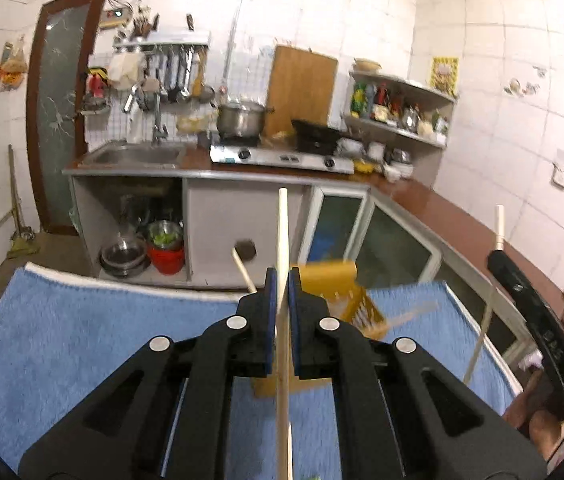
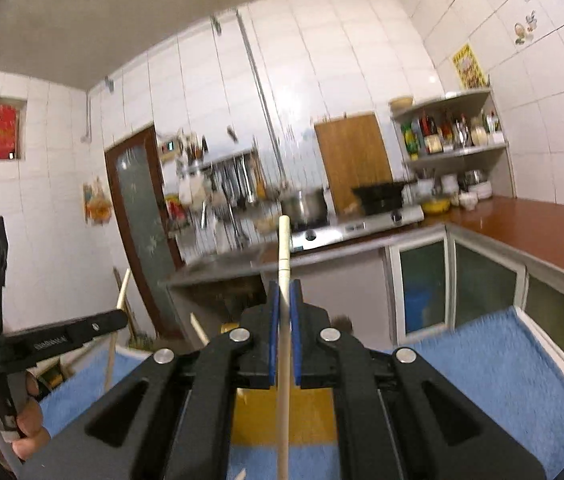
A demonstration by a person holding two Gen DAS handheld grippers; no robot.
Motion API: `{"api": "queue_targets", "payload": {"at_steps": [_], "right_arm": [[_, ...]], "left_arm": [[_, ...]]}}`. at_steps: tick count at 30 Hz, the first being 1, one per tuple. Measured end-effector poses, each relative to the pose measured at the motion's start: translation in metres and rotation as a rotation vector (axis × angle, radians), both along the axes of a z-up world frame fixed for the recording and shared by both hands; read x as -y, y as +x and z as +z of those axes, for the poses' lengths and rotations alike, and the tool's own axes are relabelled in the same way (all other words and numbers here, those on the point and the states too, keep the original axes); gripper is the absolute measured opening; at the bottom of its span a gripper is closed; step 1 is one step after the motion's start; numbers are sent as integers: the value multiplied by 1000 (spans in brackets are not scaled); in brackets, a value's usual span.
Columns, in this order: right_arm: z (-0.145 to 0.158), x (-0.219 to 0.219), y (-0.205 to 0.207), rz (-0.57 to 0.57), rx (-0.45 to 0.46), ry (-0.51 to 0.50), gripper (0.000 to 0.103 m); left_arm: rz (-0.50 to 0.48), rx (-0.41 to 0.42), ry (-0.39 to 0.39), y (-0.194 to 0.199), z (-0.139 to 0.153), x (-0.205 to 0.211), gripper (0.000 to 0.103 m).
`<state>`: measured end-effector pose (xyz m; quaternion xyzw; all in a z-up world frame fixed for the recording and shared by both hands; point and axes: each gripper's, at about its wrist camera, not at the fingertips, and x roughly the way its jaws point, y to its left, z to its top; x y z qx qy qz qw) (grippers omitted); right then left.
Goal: Organize utensils
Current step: 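Lift the left tool's chopstick over the yellow holder while the right tool carries its own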
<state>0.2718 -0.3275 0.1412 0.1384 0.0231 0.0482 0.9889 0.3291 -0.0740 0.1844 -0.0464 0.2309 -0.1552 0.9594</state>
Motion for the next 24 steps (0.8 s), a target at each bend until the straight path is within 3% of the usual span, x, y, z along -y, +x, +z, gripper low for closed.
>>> {"api": "queue_targets", "payload": {"at_steps": [5,11,19,24], "right_arm": [[11,2,26,-38,94,8,6],[12,-3,57,-60,156,-4,6],[2,-20,71,-109,252,-48,6],[-9,-30,86,-103,250,-85,6]], "left_arm": [[-8,35,-74,31,11,9,5],[-11,149,-62,59,7,27,5],[46,295,-138,70,0,31,5],[53,329,-91,79,-9,42,5]]}}
